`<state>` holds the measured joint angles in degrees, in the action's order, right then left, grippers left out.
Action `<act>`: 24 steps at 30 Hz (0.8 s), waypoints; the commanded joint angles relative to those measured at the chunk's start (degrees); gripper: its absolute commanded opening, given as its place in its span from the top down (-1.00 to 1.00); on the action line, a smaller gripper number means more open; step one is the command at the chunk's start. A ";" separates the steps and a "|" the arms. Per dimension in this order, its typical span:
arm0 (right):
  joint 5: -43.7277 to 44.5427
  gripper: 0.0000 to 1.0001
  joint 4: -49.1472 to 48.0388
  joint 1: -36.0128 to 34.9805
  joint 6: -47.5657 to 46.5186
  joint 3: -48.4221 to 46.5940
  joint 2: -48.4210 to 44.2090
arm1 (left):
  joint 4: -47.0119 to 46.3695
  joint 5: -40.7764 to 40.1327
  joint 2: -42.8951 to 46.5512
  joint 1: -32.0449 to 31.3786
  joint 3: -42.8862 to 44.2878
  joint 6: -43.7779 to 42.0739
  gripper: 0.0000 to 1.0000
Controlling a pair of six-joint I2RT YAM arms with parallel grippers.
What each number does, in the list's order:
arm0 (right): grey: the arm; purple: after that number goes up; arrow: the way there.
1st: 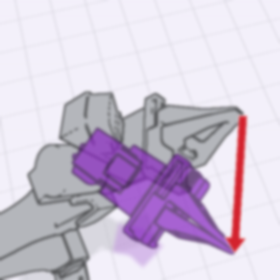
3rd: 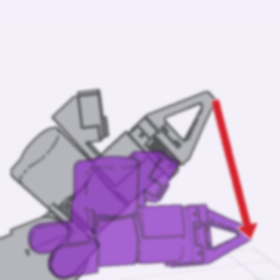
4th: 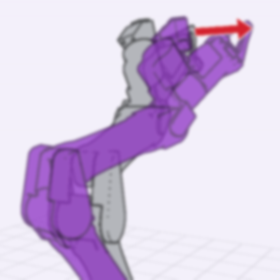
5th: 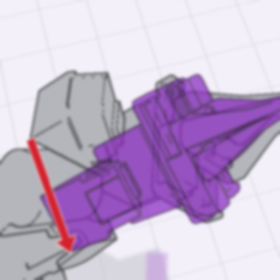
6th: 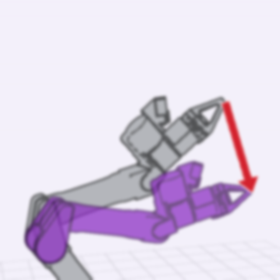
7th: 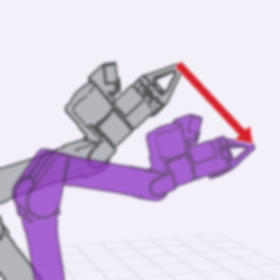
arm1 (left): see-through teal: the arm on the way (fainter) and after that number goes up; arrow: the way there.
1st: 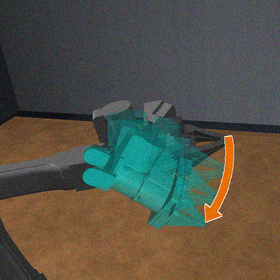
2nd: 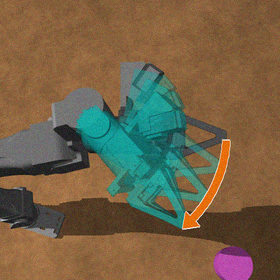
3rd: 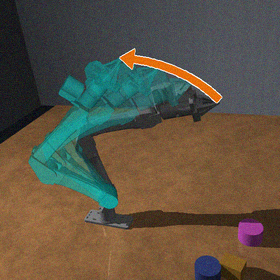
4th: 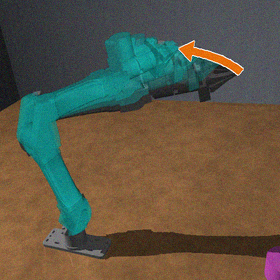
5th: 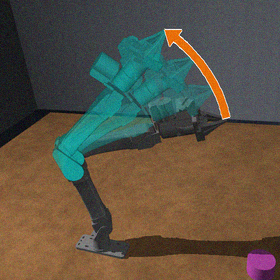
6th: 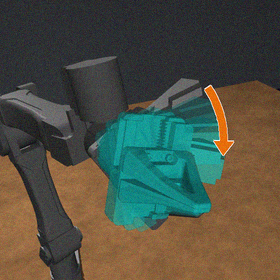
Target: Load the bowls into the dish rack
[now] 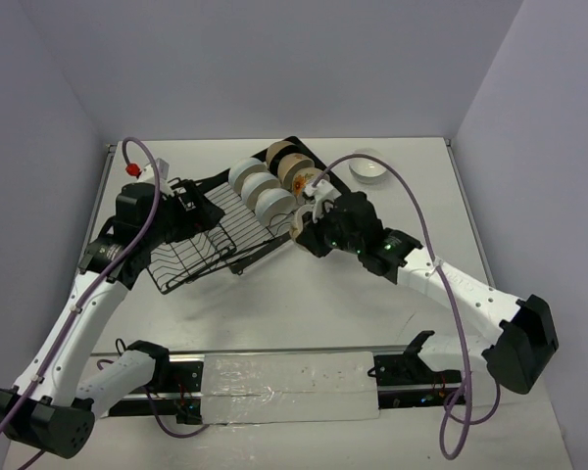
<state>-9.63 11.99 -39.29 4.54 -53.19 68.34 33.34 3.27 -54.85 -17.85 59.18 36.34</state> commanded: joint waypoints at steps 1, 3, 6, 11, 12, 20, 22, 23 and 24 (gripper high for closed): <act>0.57 1.00 -7.24 -6.91 -5.75 -6.04 -0.93 | -3.97 8.32 -0.08 -0.35 1.56 6.46 -0.98; 1.97 1.00 -8.73 -9.22 -7.96 -6.84 -0.22 | -5.12 9.82 0.01 -0.35 0.59 8.66 -0.98; 2.60 1.00 -10.14 -12.39 -10.24 -8.33 1.01 | -6.01 11.05 -0.26 -0.52 0.24 10.33 -0.99; 1.63 1.00 -11.55 -14.58 -12.53 -10.62 2.59 | -6.62 13.60 -0.96 -0.79 -0.46 12.09 -0.99; 1.46 1.00 -11.64 -14.68 -12.71 -11.32 3.29 | -6.62 13.61 -1.05 -0.79 -0.55 12.26 -0.98; -1.35 1.00 -14.19 -15.03 -13.59 -15.71 7.33 | -6.36 12.90 -0.87 -0.79 -0.12 12.27 -0.99; -1.97 1.00 -14.19 -15.29 -13.85 -16.68 8.48 | -6.80 13.78 -0.96 -0.79 -0.38 12.53 -0.99; -2.06 1.00 -14.19 -15.29 -13.85 -16.95 8.92 | -7.23 14.22 -0.87 -0.79 -0.64 12.62 -0.99; -2.24 1.00 -14.27 -15.29 -13.85 -17.38 9.62 | -7.59 15.01 -0.87 -0.79 -0.82 12.70 -0.99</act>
<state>-10.66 5.48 -53.93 -7.16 -65.65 77.76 29.21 15.64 -55.90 -18.44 58.52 47.90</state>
